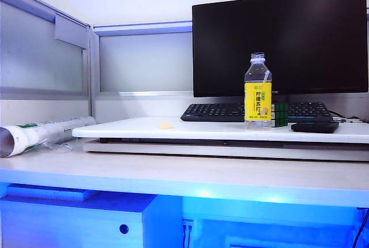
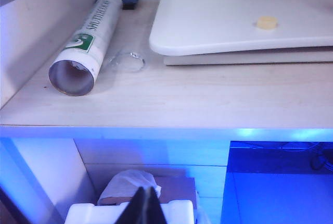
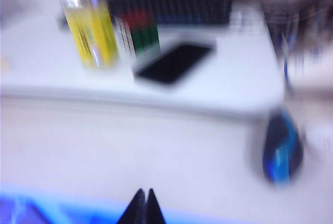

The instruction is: Grab a stick from the table and stick it in a plastic bottle.

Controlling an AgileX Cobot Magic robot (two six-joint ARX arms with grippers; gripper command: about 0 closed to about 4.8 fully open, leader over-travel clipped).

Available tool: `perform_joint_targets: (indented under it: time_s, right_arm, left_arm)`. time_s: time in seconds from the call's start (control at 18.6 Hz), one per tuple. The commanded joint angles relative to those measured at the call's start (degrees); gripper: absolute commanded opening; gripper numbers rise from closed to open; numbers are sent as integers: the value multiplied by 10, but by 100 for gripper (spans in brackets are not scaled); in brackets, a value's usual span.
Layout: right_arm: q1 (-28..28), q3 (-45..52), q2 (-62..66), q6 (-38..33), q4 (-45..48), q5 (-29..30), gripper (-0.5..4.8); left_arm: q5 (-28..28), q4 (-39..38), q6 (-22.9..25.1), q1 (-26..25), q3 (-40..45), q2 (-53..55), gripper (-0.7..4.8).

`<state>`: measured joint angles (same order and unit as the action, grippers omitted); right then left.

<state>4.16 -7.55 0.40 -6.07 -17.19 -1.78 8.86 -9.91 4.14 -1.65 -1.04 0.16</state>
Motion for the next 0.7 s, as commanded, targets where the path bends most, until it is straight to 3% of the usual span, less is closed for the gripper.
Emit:
perform_joint_targets:
  time_s: [0.05, 0.16, 0.7]
  right_arm:
    - [1, 6, -2, -2, -6, -2, -5]
    - [1, 26, -2, -2, -23, -14, -5]
    - [1, 41, -2, -1, -38, -24, -5]
  left_arm:
    - [-18, -1, 3, -1, 3, 2, -6]
    - [-20, -2, -16, 0, 3, 2, -6]
    - [-22, -2, -16, 0, 3, 2, -6]
